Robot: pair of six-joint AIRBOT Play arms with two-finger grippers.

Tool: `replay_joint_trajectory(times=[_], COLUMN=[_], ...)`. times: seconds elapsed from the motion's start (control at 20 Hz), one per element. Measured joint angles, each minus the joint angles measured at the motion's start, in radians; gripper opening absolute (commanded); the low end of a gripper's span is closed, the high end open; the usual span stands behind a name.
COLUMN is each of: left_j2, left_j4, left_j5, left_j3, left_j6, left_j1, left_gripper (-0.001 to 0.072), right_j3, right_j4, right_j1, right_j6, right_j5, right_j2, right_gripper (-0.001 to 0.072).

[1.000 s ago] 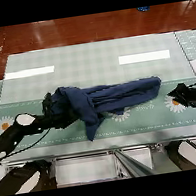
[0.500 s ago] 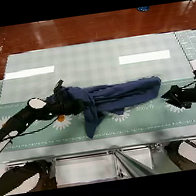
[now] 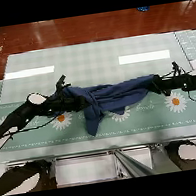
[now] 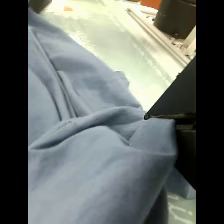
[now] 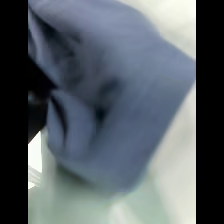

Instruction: Fold the shirts.

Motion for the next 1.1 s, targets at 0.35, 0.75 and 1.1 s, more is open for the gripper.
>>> replay_joint_trajectory(times=[0.35,0.75,1.1], left_j2=[0.126,0.285,0.431], left_j4=[0.009,0.117,0.411], left_j5=[-0.084,-0.175,-0.35], left_j3=[0.173,0.846,1.219], left_j6=[0.003,-0.077,-0.176], left_j1=[0.19,0.446,0.484], left_gripper=[0.0027,0.0027,0.0027], right_j3=[0.367,1.02,1.231], right_j4=[-0.027,-0.114,-0.265], right_j1=[0.089,0.101,0.101], right_j6=[-0.037,0.028,0.055], right_j5=[0.126,0.23,0.311], right_j2=[0.037,0.325,0.633], right_gripper=[0.0026,0.0026,0.0026])
